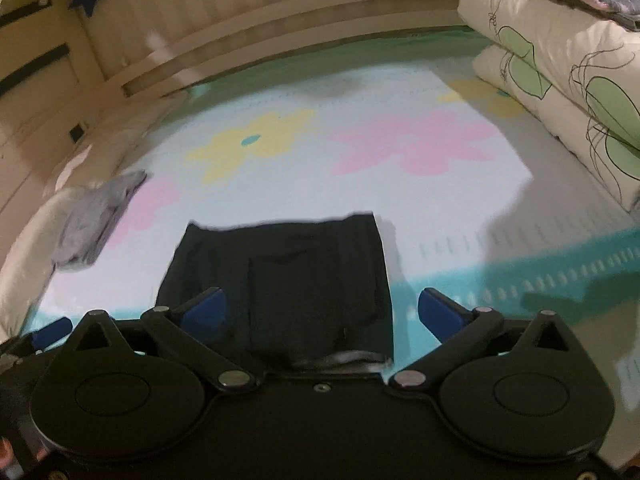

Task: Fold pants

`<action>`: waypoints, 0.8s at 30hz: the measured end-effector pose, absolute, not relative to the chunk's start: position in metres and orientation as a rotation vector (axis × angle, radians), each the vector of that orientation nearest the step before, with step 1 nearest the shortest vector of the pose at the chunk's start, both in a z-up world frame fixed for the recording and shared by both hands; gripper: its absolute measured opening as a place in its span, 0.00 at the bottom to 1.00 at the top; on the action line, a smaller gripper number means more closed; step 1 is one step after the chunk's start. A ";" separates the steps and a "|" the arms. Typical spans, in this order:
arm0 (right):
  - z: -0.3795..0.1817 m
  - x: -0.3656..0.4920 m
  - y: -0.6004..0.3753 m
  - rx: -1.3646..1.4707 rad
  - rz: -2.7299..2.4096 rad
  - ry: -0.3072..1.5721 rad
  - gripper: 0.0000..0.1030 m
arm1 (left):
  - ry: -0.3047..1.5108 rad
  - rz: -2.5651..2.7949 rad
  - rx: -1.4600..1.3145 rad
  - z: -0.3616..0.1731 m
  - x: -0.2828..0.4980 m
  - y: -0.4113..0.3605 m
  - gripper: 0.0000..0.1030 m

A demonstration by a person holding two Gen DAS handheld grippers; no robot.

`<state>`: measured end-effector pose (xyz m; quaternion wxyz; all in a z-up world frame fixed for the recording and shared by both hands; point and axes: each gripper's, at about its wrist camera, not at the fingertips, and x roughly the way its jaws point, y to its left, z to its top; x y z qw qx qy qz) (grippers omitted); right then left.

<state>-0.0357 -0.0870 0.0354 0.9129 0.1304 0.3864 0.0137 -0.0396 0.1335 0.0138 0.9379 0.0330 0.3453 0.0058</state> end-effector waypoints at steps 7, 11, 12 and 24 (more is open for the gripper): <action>0.022 -0.079 -0.077 0.186 0.060 0.729 1.00 | 0.700 -0.013 0.099 0.003 -0.055 0.128 0.66; 0.008 -0.080 -0.073 0.185 0.051 0.770 1.00 | 0.726 -0.010 0.070 -0.008 -0.052 0.128 0.66; 0.003 -0.079 -0.073 0.189 0.042 0.787 1.00 | 0.733 -0.005 0.059 -0.011 -0.051 0.128 0.66; -0.013 -0.081 -0.066 0.164 0.003 0.771 1.00 | 0.794 0.013 0.082 -0.030 -0.045 0.120 0.66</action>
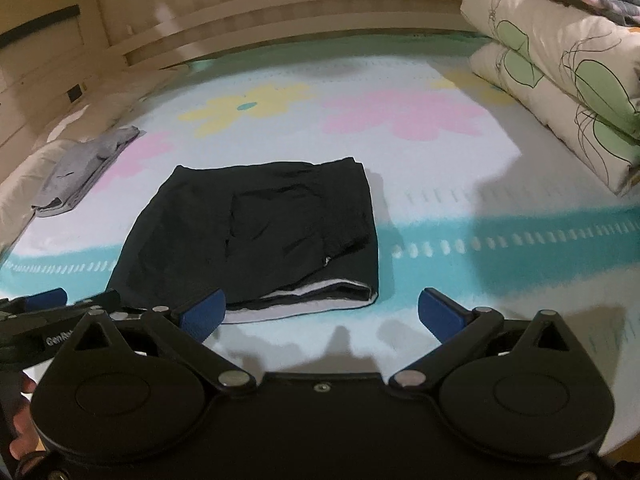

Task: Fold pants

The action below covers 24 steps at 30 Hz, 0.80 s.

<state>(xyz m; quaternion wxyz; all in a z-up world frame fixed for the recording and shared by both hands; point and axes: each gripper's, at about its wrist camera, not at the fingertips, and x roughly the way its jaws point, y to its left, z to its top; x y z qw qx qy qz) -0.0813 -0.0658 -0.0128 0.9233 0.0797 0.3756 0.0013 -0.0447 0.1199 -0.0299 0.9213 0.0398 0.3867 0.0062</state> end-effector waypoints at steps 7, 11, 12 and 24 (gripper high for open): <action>-0.012 -0.080 -0.073 0.185 -0.034 0.761 1.00 | 0.785 0.002 0.113 -0.029 -0.046 0.111 0.66; -0.012 -0.078 -0.076 0.197 -0.047 0.771 1.00 | 0.773 -0.014 0.142 -0.028 -0.047 0.106 0.66; -0.013 -0.077 -0.076 0.194 -0.051 0.773 1.00 | 0.770 -0.019 0.148 -0.028 -0.047 0.104 0.66; -0.023 -0.073 -0.068 0.128 -0.078 0.807 1.00 | 0.728 0.004 0.152 -0.018 -0.053 0.110 0.66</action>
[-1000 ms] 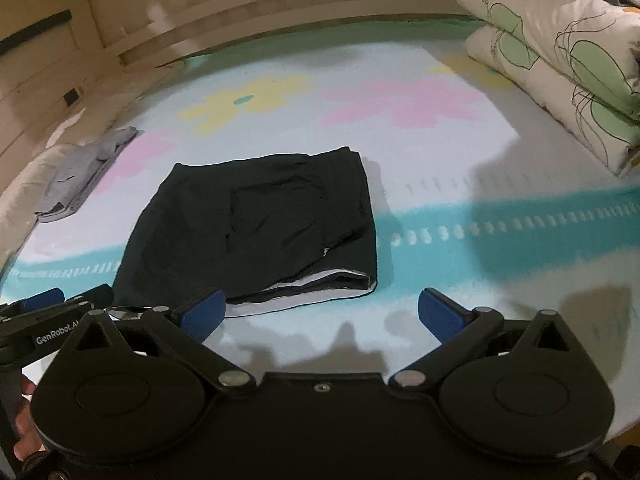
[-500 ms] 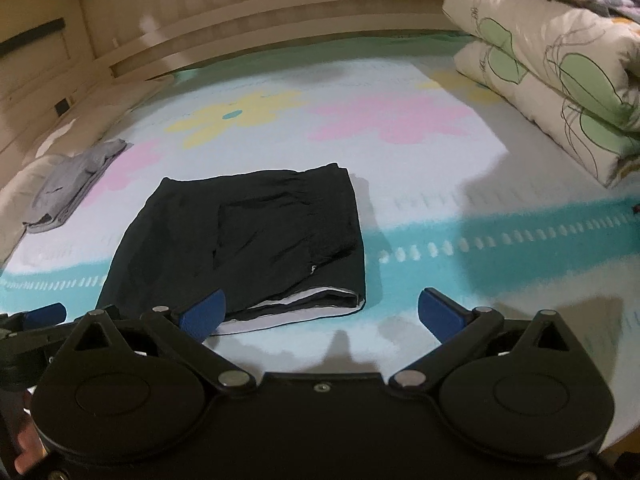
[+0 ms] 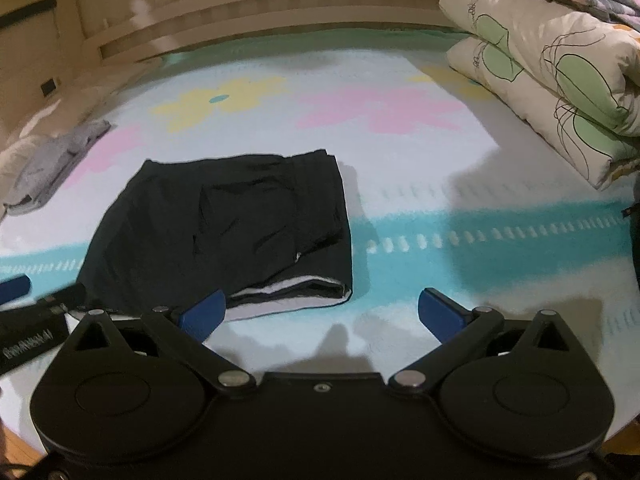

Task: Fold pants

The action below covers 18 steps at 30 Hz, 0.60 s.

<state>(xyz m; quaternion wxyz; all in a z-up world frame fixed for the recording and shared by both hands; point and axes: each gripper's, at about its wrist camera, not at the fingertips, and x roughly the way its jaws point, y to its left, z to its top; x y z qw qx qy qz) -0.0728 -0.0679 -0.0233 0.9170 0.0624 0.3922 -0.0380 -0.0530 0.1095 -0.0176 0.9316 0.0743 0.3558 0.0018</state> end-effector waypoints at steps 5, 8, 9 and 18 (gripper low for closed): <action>-0.026 -0.073 -0.064 0.111 -0.070 0.819 1.00 | 0.728 0.028 0.156 -0.018 -0.051 0.116 0.66; -0.025 -0.074 -0.064 0.104 -0.066 0.813 1.00 | 0.733 0.038 0.152 -0.018 -0.050 0.118 0.66; -0.025 -0.074 -0.063 0.103 -0.065 0.811 1.00 | 0.739 0.034 0.148 -0.018 -0.049 0.119 0.66; -0.024 -0.073 -0.065 0.115 -0.054 0.807 1.00 | 0.754 0.035 0.164 -0.023 -0.049 0.118 0.66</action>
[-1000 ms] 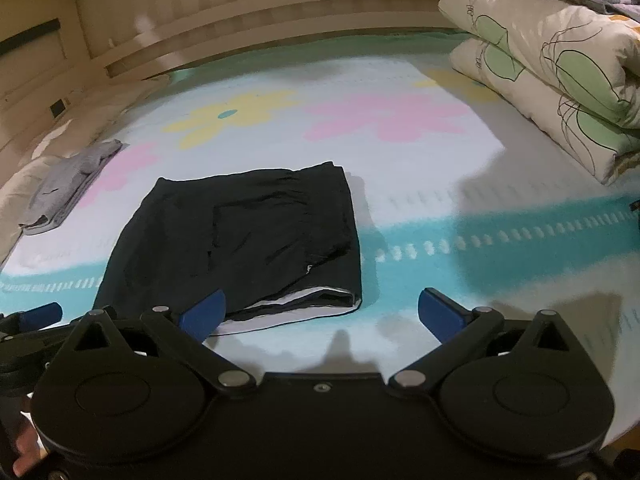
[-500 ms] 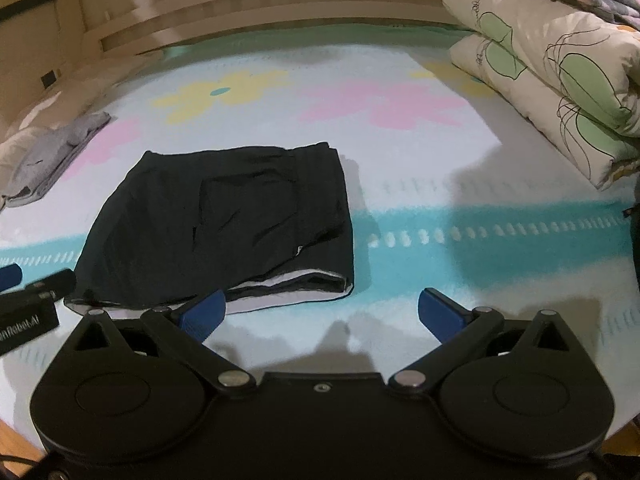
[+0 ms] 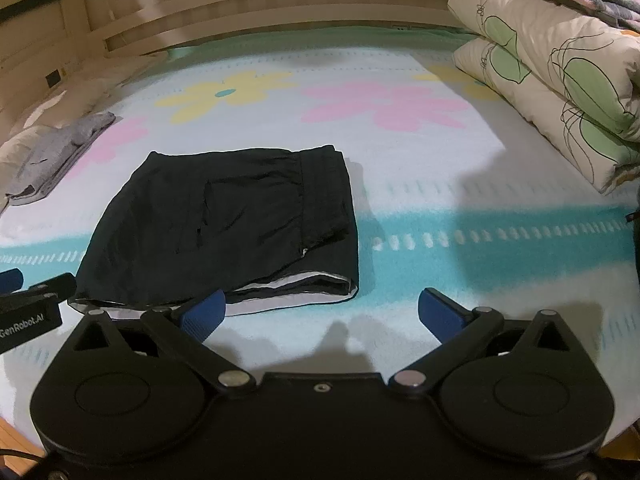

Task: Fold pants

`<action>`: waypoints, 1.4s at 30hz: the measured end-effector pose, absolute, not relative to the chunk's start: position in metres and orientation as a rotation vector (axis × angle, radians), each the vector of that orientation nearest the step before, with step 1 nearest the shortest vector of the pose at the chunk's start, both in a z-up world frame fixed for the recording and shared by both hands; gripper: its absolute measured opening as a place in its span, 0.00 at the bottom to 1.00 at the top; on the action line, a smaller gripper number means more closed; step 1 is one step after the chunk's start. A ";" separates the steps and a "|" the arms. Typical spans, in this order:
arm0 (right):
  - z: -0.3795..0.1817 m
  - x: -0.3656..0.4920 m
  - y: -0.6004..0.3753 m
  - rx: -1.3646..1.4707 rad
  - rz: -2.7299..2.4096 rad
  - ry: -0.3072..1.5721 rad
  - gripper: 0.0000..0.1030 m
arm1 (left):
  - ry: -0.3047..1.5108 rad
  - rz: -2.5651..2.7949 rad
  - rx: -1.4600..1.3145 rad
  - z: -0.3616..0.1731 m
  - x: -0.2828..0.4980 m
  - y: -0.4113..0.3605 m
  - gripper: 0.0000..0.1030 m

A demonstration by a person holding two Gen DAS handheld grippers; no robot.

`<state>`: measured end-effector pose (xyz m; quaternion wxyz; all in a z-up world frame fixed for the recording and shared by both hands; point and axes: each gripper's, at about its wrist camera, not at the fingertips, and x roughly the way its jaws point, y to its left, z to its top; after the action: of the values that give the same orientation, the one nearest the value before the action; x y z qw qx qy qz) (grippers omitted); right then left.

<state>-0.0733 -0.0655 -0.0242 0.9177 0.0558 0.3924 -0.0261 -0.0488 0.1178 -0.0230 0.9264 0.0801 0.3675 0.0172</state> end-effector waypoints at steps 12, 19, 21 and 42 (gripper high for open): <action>-0.026 -0.070 -0.071 0.168 -0.018 0.841 1.00 | 0.759 0.009 0.166 -0.025 -0.050 0.115 0.66; -0.026 -0.072 -0.065 0.135 -0.024 0.822 1.00 | 0.757 0.004 0.144 -0.024 -0.050 0.118 0.67; -0.025 -0.071 -0.065 0.129 -0.029 0.816 1.00 | 0.755 0.004 0.141 -0.023 -0.050 0.118 0.67; -0.026 -0.070 -0.062 0.122 -0.018 0.826 1.00 | 0.755 -0.006 0.113 -0.023 -0.051 0.118 0.90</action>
<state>-0.0704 -0.0617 -0.0261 0.9142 0.0592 0.4009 -0.0088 -0.0506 0.1177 -0.0226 0.9280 0.0551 0.3685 -0.0028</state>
